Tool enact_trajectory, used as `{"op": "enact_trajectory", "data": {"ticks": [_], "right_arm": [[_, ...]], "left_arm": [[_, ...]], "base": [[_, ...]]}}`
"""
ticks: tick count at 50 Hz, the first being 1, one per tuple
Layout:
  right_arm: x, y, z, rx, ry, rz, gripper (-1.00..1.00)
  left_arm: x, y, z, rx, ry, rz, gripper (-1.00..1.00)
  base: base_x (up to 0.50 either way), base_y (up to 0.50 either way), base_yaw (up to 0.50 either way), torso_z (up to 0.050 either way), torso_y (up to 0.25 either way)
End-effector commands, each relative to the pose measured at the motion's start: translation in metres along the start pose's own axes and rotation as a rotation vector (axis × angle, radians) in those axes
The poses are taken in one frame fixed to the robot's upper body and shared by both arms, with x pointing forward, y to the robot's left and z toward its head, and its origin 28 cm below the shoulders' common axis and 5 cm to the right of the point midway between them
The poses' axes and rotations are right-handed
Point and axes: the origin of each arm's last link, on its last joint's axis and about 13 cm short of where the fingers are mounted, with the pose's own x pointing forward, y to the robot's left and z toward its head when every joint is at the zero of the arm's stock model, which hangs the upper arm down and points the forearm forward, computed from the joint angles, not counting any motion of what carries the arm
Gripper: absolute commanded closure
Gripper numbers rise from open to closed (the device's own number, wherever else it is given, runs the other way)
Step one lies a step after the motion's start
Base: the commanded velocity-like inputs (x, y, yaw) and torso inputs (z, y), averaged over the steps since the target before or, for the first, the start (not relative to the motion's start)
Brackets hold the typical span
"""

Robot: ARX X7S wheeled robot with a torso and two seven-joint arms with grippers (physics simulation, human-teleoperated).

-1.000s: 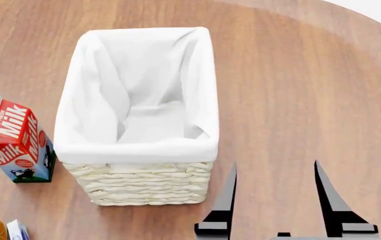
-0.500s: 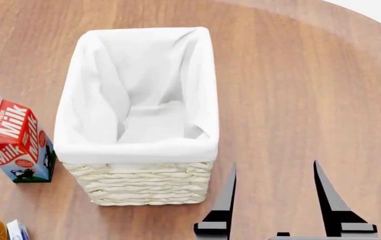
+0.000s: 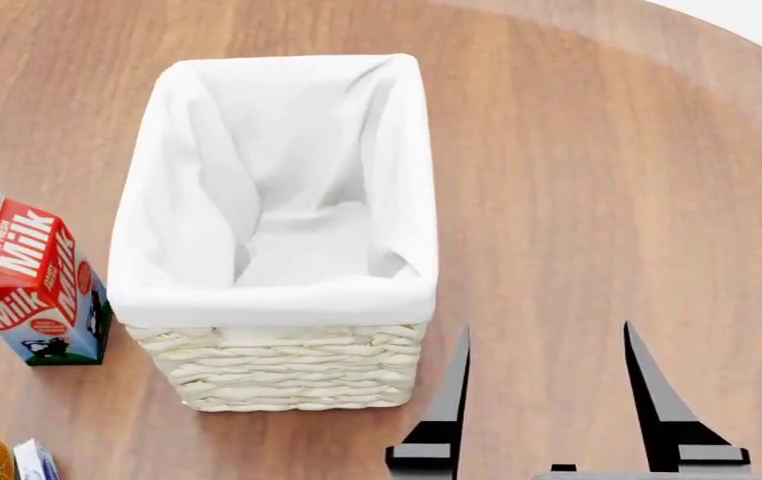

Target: Pick up the tomato sauce, and put it in the basket.

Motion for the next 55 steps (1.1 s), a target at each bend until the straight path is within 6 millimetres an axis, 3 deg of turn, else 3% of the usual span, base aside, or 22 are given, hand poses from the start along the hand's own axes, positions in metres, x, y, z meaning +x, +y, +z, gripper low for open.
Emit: {"op": "enact_trajectory", "data": {"ticks": [1, 55], "right_arm": [[0.0, 0.0, -0.001, 0.001, 0.002, -0.001, -1.0], [0.0, 0.0, 0.0, -0.003, 0.001, 0.001, -1.0]], "left_arm": [[0.004, 0.007, -0.004, -0.013, 0.012, 0.041, -1.0], [0.026, 0.013, -0.02, 0.005, 0.127, 0.067, -1.0]], "base": [[0.0, 0.0, 0.0, 0.0, 0.0], [0.0, 0.0, 0.0, 0.0, 0.0]]}}
